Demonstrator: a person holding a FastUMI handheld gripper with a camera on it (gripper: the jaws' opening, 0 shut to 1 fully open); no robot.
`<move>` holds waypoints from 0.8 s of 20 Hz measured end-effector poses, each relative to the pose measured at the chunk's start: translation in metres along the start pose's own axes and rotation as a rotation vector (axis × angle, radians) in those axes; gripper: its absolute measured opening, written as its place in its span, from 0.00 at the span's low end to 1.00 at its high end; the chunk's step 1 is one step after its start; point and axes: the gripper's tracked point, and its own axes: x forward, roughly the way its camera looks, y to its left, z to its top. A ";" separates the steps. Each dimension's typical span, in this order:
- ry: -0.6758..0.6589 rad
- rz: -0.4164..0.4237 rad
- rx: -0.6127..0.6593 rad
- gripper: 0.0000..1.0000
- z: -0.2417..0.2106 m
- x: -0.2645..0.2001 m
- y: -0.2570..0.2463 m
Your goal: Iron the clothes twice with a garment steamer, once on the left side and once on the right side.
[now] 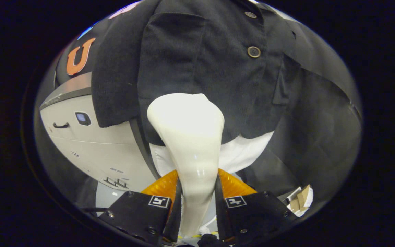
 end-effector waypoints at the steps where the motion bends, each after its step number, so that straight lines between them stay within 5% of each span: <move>1: -0.011 -0.001 0.014 0.45 0.003 -0.003 -0.002; 16: -0.308 0.004 0.233 0.45 0.143 -0.116 -0.187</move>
